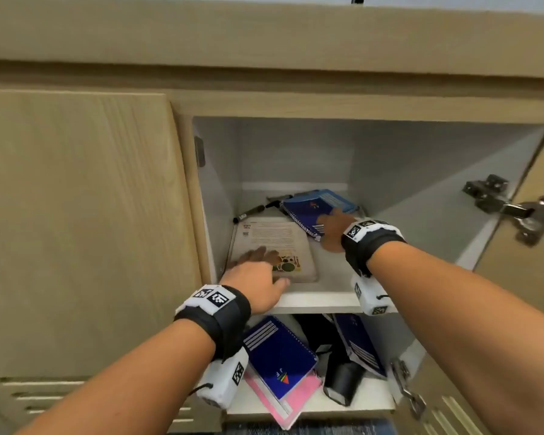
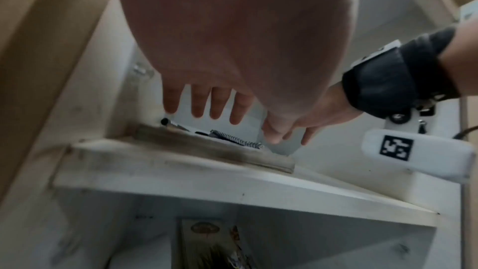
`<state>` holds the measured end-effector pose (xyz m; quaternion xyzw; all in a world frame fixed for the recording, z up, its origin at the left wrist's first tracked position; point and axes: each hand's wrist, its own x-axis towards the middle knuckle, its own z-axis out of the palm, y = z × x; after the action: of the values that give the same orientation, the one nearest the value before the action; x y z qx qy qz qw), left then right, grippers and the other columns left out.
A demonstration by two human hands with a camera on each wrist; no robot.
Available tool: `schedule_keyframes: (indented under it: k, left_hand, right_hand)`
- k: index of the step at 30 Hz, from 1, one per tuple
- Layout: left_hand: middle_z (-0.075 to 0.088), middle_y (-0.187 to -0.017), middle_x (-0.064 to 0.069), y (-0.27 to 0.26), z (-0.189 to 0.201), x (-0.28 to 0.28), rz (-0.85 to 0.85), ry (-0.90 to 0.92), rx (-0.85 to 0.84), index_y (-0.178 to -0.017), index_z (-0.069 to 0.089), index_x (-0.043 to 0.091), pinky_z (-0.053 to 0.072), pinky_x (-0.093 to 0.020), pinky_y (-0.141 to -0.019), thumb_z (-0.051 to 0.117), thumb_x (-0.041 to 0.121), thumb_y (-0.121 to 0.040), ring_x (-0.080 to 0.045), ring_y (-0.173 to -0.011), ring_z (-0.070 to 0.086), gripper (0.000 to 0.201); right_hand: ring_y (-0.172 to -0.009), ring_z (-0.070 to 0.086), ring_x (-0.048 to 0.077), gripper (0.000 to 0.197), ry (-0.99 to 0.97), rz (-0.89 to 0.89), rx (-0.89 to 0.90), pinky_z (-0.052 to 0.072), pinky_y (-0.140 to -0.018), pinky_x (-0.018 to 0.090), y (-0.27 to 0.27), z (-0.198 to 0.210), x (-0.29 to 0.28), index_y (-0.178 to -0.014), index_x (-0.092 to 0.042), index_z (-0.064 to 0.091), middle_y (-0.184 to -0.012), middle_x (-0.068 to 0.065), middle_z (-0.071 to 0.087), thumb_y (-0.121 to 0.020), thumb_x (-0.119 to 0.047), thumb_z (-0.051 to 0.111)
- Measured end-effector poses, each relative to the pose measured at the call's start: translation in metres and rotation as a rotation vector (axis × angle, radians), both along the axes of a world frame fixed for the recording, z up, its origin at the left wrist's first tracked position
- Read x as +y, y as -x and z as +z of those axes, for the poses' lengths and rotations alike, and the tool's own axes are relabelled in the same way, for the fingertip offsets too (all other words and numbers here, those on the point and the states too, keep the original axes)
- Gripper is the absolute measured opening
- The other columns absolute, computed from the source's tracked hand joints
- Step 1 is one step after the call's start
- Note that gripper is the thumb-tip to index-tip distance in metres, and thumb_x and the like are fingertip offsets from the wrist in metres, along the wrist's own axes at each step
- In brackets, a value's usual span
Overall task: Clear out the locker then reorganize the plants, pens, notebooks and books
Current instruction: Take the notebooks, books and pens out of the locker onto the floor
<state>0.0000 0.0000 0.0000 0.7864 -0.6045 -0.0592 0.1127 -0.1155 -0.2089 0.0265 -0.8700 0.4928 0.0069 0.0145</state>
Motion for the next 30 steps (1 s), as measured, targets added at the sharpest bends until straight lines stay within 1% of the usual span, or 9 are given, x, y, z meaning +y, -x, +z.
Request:
schedule_keyframes:
  k: [3, 7, 10, 12, 17, 20, 23, 25, 30]
  left_hand:
    - [0.066, -0.117, -0.006, -0.006, -0.011, -0.005, 0.016, -0.111, -0.011, -0.12, 0.062, 0.019, 0.052, -0.038, -0.091, 0.038, 0.064, -0.093, -0.024, -0.102, 0.062, 0.058]
    - [0.06, -0.13, -0.005, 0.002, -0.014, 0.007, 0.009, -0.102, -0.104, -0.13, 0.055, 0.022, 0.047, -0.04, -0.099, 0.034, 0.077, -0.085, -0.025, -0.116, 0.057, 0.074]
    - [0.047, -0.142, -0.002, 0.013, -0.018, 0.021, -0.032, -0.035, -0.209, -0.145, 0.039, 0.026, 0.037, -0.042, -0.107, 0.041, 0.082, -0.076, -0.025, -0.129, 0.043, 0.089]
    - [0.043, -0.141, 0.0, 0.023, -0.025, 0.036, -0.06, 0.008, -0.266, -0.147, 0.035, 0.025, 0.036, -0.043, -0.106, 0.054, 0.076, -0.072, -0.025, -0.129, 0.039, 0.093]
    - [0.039, -0.139, -0.004, 0.044, -0.032, 0.07, -0.049, 0.047, -0.347, -0.142, 0.036, 0.022, 0.038, -0.048, -0.102, 0.07, 0.034, -0.076, -0.029, -0.124, 0.036, 0.076]
    - [0.033, -0.144, -0.008, 0.055, -0.039, 0.079, -0.001, 0.044, -0.319, -0.139, 0.035, 0.029, 0.036, -0.055, -0.103, 0.071, 0.028, -0.077, -0.034, -0.132, 0.03, 0.072]
    - [0.019, -0.158, -0.015, 0.06, -0.051, 0.073, 0.082, -0.008, -0.312, -0.145, 0.022, 0.026, 0.02, -0.066, -0.112, 0.066, 0.024, -0.083, -0.04, -0.146, 0.015, 0.076]
    - [0.021, -0.158, -0.018, 0.054, -0.052, 0.061, 0.09, -0.022, -0.346, -0.149, 0.013, 0.027, 0.019, -0.067, -0.111, 0.066, 0.022, -0.083, -0.041, -0.145, 0.02, 0.084]
    - [0.037, -0.147, -0.02, 0.047, -0.041, 0.055, 0.031, -0.074, -0.435, -0.154, 0.007, 0.032, 0.037, -0.064, -0.101, 0.062, 0.022, -0.086, -0.042, -0.128, 0.04, 0.088]
  right_hand:
    - [-0.147, 0.023, 0.036, 0.07, -0.146, -0.064, 0.015, 0.025, -0.118, 0.047, -0.011, -0.007, 0.002, -0.158, -0.022, 0.009, -0.164, 0.01, 0.014, -0.098, -0.042, 0.039]
    - [-0.118, 0.058, 0.035, 0.061, -0.075, -0.065, 0.063, 0.047, -0.1, 0.045, 0.004, -0.019, 0.024, -0.13, -0.02, 0.055, -0.137, 0.014, 0.057, -0.075, -0.045, 0.041]
    - [-0.132, 0.046, 0.036, 0.069, -0.094, -0.104, 0.216, 0.039, -0.108, 0.052, 0.022, -0.014, 0.052, -0.141, -0.018, 0.047, -0.147, 0.01, 0.044, -0.077, -0.045, 0.045]
    - [-0.138, 0.035, 0.034, 0.065, -0.074, -0.073, 0.22, 0.03, -0.112, 0.053, 0.039, -0.01, 0.084, -0.142, -0.019, 0.042, -0.148, 0.01, 0.036, -0.082, -0.041, 0.049]
    - [-0.12, 0.05, 0.033, 0.068, -0.065, 0.002, 0.079, 0.048, -0.096, 0.043, 0.102, -0.028, 0.151, -0.135, -0.018, 0.034, -0.134, 0.01, 0.044, -0.075, -0.028, 0.064]
    - [-0.127, 0.041, 0.031, 0.085, 0.091, 0.015, 0.172, 0.045, -0.099, 0.045, 0.128, -0.048, 0.17, -0.151, -0.021, 0.019, -0.141, 0.007, 0.036, -0.08, -0.033, 0.063]
    - [-0.139, 0.025, 0.032, 0.076, 0.076, -0.036, 0.177, 0.038, -0.106, 0.05, 0.136, -0.064, 0.174, -0.154, -0.025, 0.017, -0.149, 0.009, 0.027, -0.089, -0.029, 0.055]
    - [-0.146, 0.016, 0.032, 0.072, 0.024, -0.026, 0.084, 0.034, -0.111, 0.054, 0.134, -0.067, 0.166, -0.155, -0.025, 0.017, -0.157, 0.006, 0.019, -0.091, -0.02, 0.048]
    - [-0.127, 0.047, 0.035, 0.057, 0.077, 0.052, 0.093, 0.047, -0.098, 0.044, 0.132, -0.059, 0.161, -0.144, -0.021, 0.035, -0.142, 0.012, 0.045, -0.09, -0.02, 0.05]
